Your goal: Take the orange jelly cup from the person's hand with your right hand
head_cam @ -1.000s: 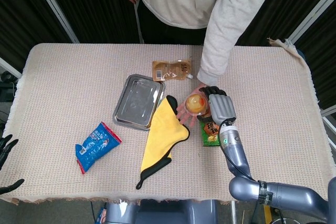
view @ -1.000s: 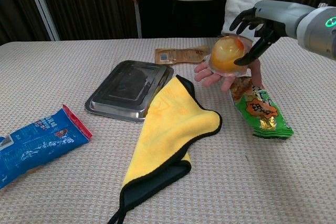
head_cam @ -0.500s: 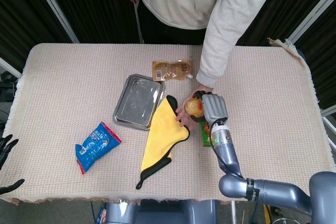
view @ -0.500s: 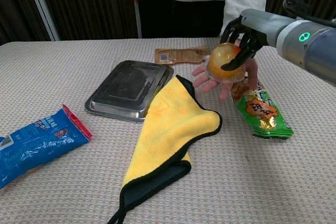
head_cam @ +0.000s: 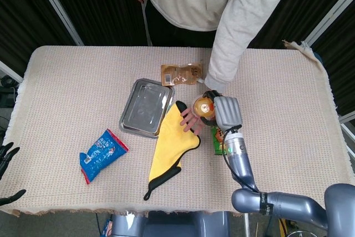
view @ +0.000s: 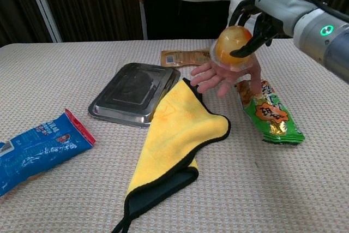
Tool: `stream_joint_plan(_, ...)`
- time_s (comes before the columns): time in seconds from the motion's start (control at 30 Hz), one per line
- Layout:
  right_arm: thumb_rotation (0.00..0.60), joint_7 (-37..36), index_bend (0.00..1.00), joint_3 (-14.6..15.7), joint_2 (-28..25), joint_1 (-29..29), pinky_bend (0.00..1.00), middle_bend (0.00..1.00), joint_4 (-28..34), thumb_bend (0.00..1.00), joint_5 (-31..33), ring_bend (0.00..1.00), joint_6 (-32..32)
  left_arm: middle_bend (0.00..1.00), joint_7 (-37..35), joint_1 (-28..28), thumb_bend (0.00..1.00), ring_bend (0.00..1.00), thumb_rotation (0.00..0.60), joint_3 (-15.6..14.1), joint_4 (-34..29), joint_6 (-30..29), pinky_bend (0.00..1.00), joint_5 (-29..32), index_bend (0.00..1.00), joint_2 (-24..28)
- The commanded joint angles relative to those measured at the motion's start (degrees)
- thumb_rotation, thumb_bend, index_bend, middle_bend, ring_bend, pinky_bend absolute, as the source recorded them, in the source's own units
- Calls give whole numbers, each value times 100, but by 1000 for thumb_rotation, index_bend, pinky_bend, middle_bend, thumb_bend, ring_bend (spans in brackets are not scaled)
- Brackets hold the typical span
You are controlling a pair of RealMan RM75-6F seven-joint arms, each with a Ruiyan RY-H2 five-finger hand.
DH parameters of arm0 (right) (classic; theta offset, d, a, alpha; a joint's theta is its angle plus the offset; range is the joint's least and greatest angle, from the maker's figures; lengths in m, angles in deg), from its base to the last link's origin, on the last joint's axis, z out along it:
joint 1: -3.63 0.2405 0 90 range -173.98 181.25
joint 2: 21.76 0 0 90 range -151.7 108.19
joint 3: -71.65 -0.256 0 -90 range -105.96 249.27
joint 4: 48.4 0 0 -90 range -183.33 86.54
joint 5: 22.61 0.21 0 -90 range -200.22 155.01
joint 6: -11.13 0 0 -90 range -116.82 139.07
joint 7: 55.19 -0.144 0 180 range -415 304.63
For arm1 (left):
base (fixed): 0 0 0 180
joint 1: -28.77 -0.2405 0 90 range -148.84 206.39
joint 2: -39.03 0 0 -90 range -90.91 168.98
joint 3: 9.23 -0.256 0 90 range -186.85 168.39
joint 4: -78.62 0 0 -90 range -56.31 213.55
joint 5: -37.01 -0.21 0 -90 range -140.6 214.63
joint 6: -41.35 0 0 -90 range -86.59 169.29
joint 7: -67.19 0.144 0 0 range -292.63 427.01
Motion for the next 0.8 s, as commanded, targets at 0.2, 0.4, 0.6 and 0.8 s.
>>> stream_joint_plan(0.2, 600, -234, 694, 262, -1309, -742, 592, 598, 1236, 201, -547, 532, 297, 0, 29, -2, 0, 0, 600, -1, -14, -3, 0, -2, 35, 1)
stream_joint_plan(0.4, 600, -610, 695, 687, -2030, -1389, 592, 598, 1567, 201, -946, 532, 530, 0, 93, -8, 0, 0, 600, 1, -15, -18, 0, -12, 35, -7)
stream_joint_plan(0.6, 600, -1012, 694, 1212, -2174, -1898, 592, 597, 1267, 201, -1161, 532, 493, 0, 202, -24, 0, 0, 600, 13, -25, -33, 0, 5, 35, -28)
stream_joint_plan(0.8, 600, -941, 649, 1444, -1880, -2004, 496, 523, 710, 200, -987, 468, 140, 0, 236, -34, 0, 0, 600, 25, -33, -35, 0, 35, 36, -44)
